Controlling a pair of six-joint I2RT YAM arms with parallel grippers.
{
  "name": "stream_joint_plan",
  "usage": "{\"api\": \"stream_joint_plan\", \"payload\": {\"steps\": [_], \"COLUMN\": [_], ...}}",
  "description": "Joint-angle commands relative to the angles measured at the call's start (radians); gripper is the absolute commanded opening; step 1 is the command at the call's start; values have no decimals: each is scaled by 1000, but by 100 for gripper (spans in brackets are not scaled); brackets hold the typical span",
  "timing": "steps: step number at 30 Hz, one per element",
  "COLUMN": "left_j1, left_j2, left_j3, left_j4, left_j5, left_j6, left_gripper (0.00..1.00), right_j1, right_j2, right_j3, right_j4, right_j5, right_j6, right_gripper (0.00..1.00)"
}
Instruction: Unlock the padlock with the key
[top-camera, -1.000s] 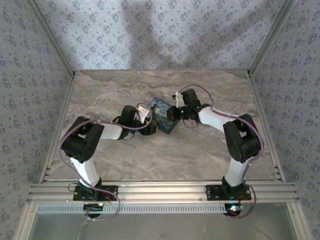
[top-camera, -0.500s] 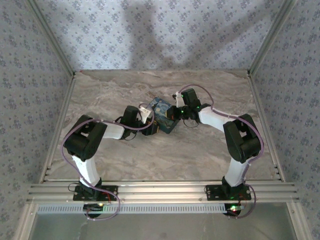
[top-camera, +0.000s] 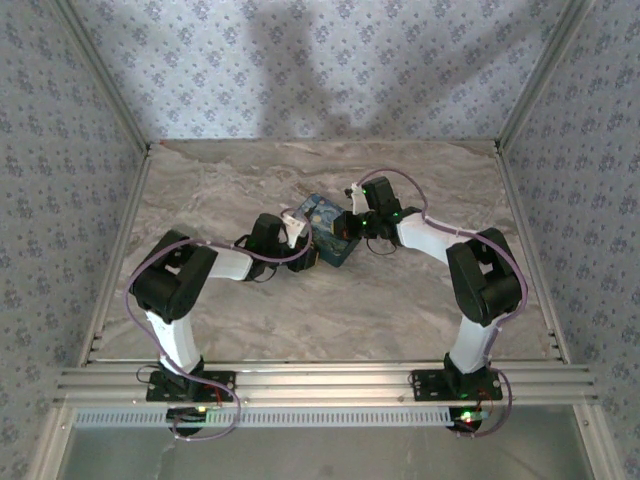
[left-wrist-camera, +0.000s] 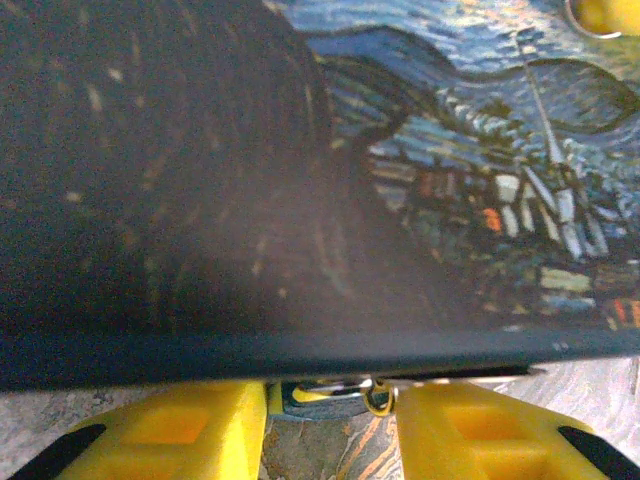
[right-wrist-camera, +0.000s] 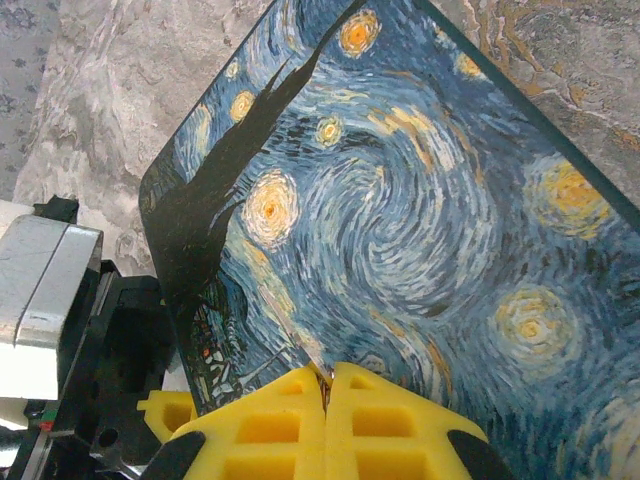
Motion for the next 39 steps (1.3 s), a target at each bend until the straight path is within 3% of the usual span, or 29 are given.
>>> {"api": "stream_joint_plan", "payload": {"steps": [1,17,24,32,39], "left_j1": [-27,-46,-55,-75,-87], "left_j2": [13,-11,-48,-122,-156], "left_j3": [32,33,39,59,68], "left_j4": [23,3,-48,-159,-208], "left_j5": [4,-47,-37,-22,10], "left_j6": [-7,-37,-91,-188,-322], "left_gripper": [37,29,26,24,20], "right_j1": [14,21,19,34,119], "right_j2": [45,28,-88,-304,-500], "right_j3": [-4,4,-20,-219,-464], "right_j4": [-94,-91,-67,18,132], "right_j5": [39,51,99,179,286], "right_j6": [-14,-16,-45,-76,-100], "right_gripper": [0,0,0,0,0]}}
